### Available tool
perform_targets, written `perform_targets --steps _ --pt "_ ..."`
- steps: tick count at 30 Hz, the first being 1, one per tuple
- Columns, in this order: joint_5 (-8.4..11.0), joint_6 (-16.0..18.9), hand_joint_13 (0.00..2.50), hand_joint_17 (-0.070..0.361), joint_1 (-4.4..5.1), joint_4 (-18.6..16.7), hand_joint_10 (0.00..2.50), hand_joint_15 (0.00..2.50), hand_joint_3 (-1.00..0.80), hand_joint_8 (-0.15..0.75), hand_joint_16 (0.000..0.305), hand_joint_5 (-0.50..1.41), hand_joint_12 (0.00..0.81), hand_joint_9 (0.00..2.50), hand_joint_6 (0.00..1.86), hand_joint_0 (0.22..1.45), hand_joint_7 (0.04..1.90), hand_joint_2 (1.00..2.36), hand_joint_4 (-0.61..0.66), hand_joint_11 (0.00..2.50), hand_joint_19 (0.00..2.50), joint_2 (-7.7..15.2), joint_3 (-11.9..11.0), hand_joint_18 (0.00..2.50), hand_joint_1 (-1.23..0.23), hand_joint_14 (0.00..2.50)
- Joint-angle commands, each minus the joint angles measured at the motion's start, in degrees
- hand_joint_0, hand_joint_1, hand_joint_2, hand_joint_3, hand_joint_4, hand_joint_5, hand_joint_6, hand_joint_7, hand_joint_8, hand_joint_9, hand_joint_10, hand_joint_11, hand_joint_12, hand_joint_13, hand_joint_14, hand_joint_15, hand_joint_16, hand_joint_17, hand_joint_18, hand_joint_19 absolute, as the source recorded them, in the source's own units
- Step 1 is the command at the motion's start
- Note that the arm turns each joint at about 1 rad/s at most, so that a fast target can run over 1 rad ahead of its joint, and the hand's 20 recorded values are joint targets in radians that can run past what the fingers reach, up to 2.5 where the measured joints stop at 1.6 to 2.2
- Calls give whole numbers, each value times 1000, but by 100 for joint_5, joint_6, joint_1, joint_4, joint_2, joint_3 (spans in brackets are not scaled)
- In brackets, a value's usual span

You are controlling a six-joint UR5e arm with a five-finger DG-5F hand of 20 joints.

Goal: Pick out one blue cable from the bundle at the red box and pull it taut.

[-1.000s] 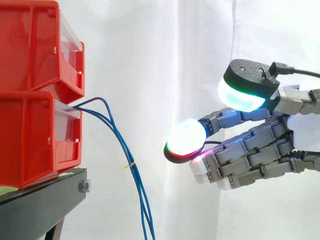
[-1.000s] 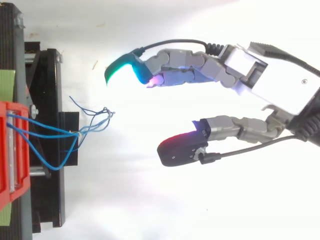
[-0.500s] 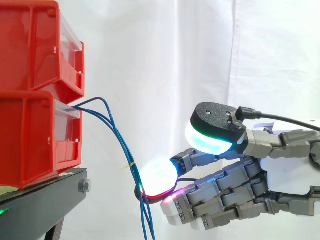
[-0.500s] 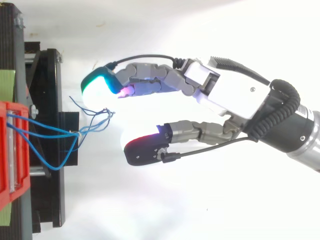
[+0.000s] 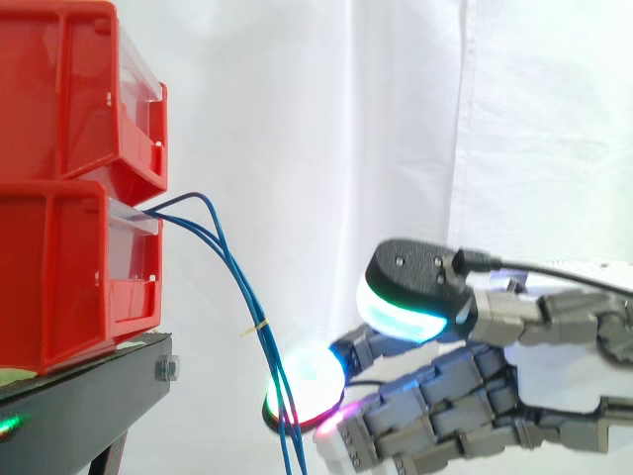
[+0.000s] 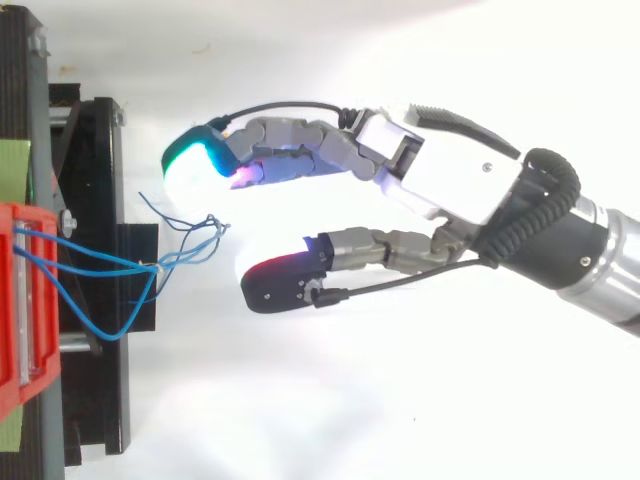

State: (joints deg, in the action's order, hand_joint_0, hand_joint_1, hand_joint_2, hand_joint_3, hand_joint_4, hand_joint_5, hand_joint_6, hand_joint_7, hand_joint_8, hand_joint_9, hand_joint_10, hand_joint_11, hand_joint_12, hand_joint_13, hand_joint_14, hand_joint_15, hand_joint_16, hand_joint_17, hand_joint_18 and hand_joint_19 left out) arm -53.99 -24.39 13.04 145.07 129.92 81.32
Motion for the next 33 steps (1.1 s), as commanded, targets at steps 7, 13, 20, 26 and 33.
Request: perform_targets --steps 7,13,20,26,33 --pt "-437 215 542 89 -74 -427 2 135 -464 269 40 -178 307 644 502 561 745 1002 213 92 312 332 -240 349 -574 5" --pt "-684 329 562 91 -135 -866 4 156 -462 268 40 -172 311 652 502 561 781 1002 216 112 328 675 -345 368 -575 5" --pt "-894 549 579 91 -188 -998 6 170 -462 270 40 -162 312 662 502 563 823 1002 220 123 354 842 -591 390 -576 8" --pt "-947 549 586 91 -223 -1024 4 177 -458 269 40 -152 315 676 503 563 881 1003 220 142 360 842 -618 397 -575 7" --pt "-1000 558 604 90 -250 -1121 5 193 -438 268 40 -135 312 691 502 577 983 1004 210 167 376 851 -618 413 -575 7"
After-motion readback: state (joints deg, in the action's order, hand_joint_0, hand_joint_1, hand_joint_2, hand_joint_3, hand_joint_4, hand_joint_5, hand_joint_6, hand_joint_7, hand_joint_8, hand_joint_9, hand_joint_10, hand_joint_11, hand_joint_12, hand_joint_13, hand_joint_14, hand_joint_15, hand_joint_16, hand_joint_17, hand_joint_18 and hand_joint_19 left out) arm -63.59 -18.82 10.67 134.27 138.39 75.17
